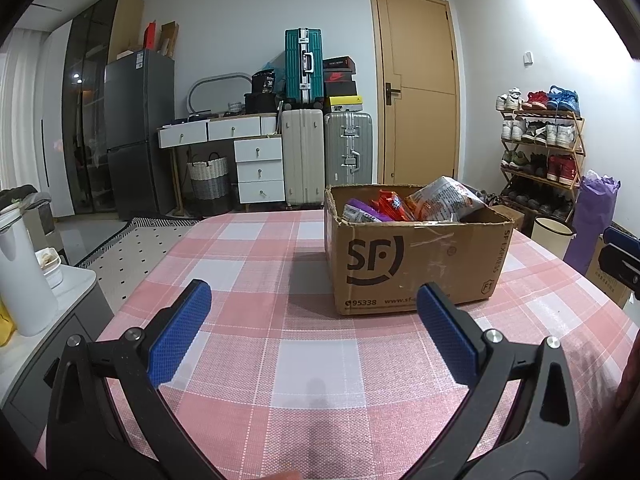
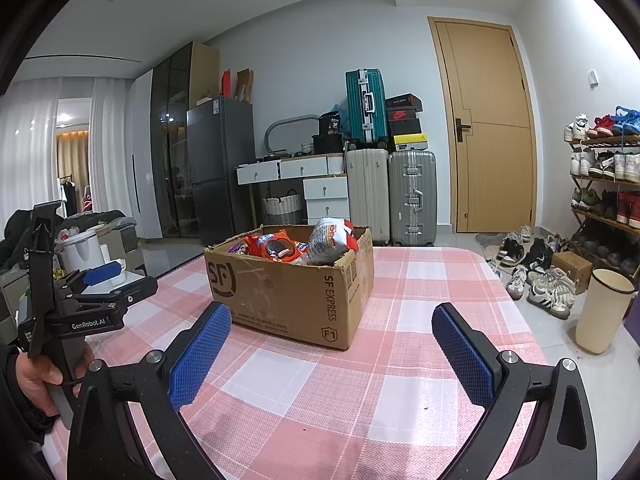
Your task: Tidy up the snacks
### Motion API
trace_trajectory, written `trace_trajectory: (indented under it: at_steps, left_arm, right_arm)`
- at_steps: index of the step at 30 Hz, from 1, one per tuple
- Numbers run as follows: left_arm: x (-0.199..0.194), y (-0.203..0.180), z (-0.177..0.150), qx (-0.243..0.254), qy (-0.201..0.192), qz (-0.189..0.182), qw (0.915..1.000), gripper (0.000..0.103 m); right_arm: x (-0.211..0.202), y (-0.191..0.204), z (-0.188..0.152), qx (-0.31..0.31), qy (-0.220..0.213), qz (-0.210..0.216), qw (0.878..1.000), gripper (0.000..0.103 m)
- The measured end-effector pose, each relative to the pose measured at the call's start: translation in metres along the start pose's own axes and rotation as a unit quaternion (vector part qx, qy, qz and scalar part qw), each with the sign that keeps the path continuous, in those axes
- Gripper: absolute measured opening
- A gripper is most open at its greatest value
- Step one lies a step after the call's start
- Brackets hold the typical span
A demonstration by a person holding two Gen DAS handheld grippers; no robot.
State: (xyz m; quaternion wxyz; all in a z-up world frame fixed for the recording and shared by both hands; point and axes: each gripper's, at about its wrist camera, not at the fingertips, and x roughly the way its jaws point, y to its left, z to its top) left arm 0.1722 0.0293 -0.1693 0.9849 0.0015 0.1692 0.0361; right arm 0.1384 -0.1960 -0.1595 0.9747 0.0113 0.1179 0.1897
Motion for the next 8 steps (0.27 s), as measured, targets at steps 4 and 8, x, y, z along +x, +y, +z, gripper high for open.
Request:
trace_trajectory:
  at_steps: [4,8]
  left_arm:
    - [-0.0025,0.0018,-0.0003,-0.004,-0.006,0.004,1.0000,0.103]
    - [-0.0043,0.0025,-0.0007,0.000,-0.007,0.001,1.0000,0.103]
  right_arm:
    - [-0.0002,0.0000,-0.0001,-0.002,0.000,0.000,1.000,0.102]
    - [0.0001,-0.0001,0.0004,-0.001,0.001,0.000,1.000,0.102]
